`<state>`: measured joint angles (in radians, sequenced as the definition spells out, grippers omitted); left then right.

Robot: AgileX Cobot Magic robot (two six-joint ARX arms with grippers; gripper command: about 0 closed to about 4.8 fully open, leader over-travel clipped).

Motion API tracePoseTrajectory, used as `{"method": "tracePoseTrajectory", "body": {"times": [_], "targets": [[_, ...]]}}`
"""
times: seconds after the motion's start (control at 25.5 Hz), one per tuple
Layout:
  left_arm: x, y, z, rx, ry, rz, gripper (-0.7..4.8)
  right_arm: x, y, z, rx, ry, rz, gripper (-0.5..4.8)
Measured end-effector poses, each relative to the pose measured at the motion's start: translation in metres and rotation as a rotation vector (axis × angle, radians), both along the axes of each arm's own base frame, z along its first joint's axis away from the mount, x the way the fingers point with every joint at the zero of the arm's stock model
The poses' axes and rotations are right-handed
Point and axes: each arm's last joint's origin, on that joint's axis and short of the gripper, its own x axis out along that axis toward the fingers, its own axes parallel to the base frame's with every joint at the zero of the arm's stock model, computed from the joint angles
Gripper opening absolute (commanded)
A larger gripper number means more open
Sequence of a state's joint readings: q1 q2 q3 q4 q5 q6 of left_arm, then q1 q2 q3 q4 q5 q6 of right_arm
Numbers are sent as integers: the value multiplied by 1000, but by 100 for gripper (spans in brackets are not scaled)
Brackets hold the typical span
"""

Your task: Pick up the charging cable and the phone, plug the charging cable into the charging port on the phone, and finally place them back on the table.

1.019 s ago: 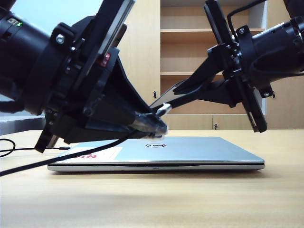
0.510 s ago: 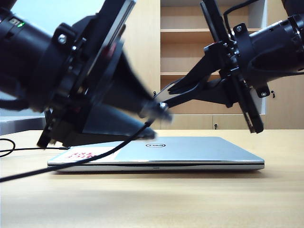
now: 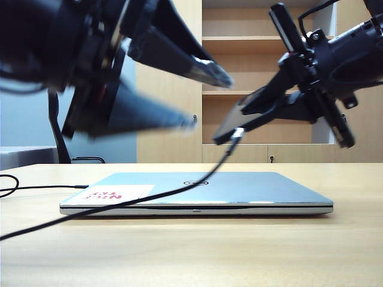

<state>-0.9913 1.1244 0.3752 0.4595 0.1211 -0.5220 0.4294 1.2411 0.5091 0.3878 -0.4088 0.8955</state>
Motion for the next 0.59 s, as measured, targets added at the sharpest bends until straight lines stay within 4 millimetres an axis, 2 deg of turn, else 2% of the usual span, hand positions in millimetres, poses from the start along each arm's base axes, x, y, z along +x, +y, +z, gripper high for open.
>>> {"method": "tracePoseTrajectory", "body": {"times": [0.04,0.08,0.2,0.31,0.35,0.39,0.59], "targets": [[2,1,5,5,-19,4,2,4,-3,3,-22,8,-7,-6],[5,2,9,13,-41,9,-4,6,-6,6,-41,15,-13,-6],[14,9,19,60,-103,39,-6,14,-17,14,-108,51,-13,-6],[33,25,37,108,-163,131,-6,26,-47,28,-201,99,-60,-6],[39,32,42,132,-183,163,-6,29,-62,32,-219,120,-87,-6],[44,37,43,154,-195,187,-6,31,-75,33,-224,137,-101,-6],[51,49,39,254,-215,215,-6,41,-109,27,-241,202,-111,-6]]}}
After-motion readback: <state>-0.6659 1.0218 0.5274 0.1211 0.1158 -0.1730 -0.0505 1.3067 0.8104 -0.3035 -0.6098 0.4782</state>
